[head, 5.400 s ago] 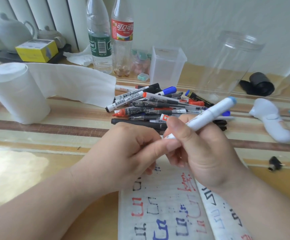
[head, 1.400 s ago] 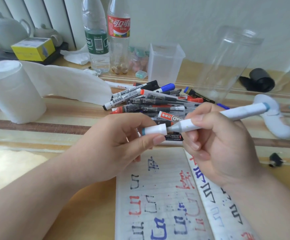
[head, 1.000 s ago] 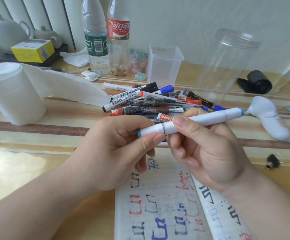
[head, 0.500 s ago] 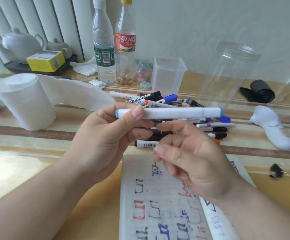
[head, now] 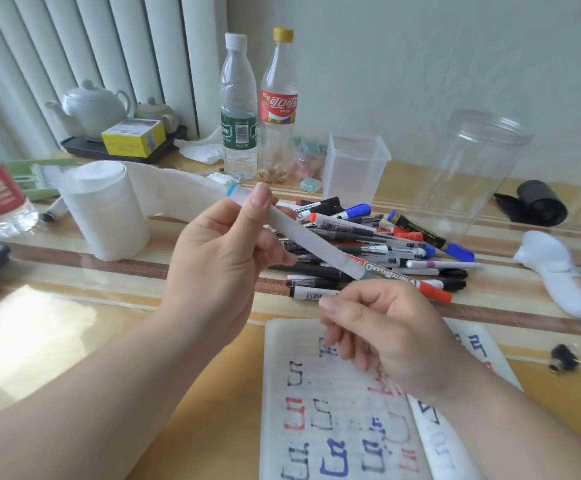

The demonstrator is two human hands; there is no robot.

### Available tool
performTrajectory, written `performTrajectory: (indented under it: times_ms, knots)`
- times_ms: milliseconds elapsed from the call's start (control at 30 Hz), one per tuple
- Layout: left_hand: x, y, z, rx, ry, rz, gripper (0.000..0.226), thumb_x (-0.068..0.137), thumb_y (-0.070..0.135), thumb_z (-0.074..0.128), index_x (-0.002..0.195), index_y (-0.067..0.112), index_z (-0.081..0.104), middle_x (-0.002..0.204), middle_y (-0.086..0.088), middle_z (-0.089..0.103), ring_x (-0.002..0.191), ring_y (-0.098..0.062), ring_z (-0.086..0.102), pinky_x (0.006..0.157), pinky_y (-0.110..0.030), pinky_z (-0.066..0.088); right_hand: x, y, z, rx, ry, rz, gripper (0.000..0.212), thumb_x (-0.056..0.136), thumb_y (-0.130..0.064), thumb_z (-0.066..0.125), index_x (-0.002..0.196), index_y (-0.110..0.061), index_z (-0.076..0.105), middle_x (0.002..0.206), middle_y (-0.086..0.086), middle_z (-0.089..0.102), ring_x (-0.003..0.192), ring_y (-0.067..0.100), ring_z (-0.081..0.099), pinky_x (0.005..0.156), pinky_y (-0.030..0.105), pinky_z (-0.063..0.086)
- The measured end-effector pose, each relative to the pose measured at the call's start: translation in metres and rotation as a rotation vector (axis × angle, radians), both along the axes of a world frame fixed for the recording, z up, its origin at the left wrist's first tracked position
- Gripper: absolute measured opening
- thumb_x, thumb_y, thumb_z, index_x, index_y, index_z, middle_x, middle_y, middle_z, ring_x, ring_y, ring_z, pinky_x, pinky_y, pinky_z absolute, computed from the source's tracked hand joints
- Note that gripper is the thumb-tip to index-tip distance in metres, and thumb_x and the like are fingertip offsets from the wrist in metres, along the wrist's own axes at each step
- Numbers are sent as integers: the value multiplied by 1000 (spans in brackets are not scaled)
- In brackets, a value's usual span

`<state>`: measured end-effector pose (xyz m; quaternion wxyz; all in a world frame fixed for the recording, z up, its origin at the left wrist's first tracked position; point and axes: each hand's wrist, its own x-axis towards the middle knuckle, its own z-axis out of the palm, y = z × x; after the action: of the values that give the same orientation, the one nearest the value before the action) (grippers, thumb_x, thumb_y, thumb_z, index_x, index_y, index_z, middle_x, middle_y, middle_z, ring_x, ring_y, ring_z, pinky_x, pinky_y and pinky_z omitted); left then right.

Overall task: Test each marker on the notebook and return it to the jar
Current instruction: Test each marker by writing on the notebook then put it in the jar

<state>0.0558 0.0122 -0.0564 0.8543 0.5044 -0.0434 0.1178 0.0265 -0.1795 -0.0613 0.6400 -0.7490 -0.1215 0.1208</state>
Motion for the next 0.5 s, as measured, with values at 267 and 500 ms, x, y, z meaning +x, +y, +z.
performTrajectory:
  times_ms: [267, 500]
  knots:
    - [-17, 1, 25, 289, -183, 145, 40, 88, 53, 70, 82, 14, 75, 59, -8, 57, 49, -20, 52, 57, -38, 48, -11, 9, 10, -293, -577, -418, 61, 75, -61, 78, 51, -22, 38, 52, 1, 56, 49, 18, 48, 47, 34, 41]
    - [-83, 39, 68, 569, -255, 51, 29, 90, 30, 77, 90, 3, 70, 75, -16, 72, 63, -22, 69, 60, -27, 55, -41, 51, 60, -291, -599, -34, 16, 83, -51, 73, 92, -38, 72, 75, -20, 69, 60, 8, 59, 51, 15, 42]
